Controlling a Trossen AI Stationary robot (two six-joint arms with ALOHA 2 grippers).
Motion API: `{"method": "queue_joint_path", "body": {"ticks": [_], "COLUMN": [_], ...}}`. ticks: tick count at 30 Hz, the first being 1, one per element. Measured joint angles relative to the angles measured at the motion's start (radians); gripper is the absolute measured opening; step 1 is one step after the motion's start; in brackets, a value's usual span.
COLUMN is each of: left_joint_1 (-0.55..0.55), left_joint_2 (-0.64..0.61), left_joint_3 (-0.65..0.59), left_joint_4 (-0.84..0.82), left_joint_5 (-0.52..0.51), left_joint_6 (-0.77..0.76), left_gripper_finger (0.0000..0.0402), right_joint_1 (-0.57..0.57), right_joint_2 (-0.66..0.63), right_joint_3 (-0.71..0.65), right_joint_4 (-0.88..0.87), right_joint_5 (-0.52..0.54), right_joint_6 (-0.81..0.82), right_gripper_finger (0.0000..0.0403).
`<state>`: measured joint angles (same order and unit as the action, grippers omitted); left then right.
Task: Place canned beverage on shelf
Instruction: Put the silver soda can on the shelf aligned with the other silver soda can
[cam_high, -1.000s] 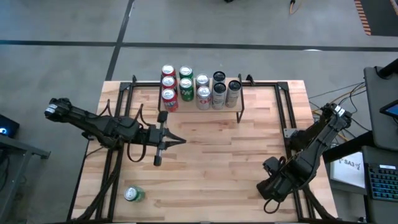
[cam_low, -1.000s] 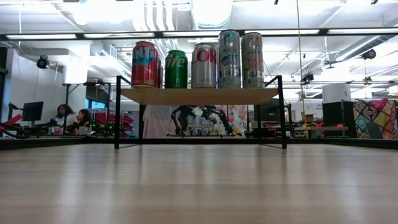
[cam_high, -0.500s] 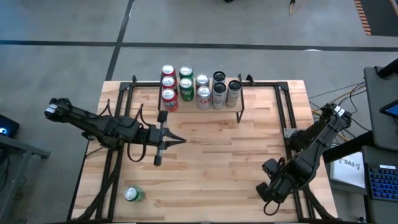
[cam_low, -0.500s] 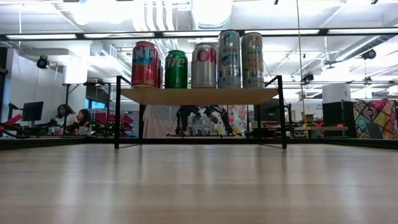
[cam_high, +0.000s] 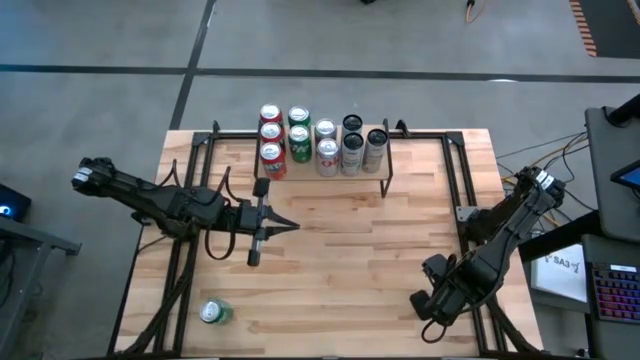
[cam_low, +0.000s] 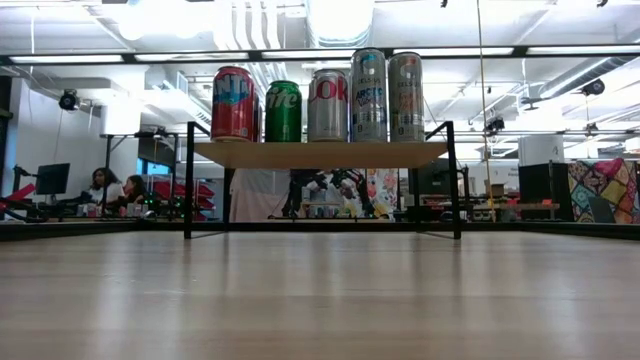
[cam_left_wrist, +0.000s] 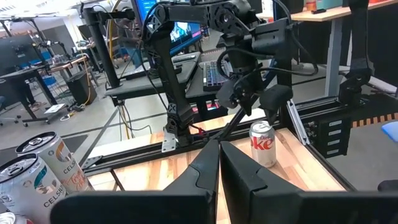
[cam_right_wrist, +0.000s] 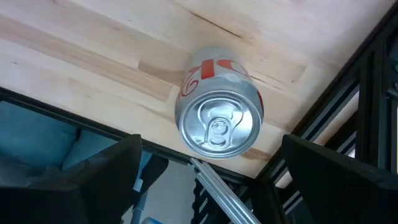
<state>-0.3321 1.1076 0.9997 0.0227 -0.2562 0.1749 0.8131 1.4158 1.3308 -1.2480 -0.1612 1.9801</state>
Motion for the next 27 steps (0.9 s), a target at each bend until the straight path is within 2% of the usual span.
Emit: {"method": "queue_joint_path", "body": {"ticks": [16, 27], "left_joint_1": [0.000, 0.000], "left_joint_2": [0.000, 0.000], "left_joint_3": [0.000, 0.000], "left_joint_4": [-0.001, -0.003], "left_joint_5": [0.000, 0.000], "left_joint_6": [0.000, 0.000], "left_gripper_finger": [0.0000, 0.0000], "right_joint_1": [0.000, 0.000], "right_joint_2": [0.000, 0.000], "right_joint_3": [-0.062, -0.195], "right_joint_4": [0.046, 0.214], "right_joint_5": [-0.003, -0.029], "right_joint_6": [0.056, 0.091], "right_gripper_finger": [0.0375, 0.0375]}}
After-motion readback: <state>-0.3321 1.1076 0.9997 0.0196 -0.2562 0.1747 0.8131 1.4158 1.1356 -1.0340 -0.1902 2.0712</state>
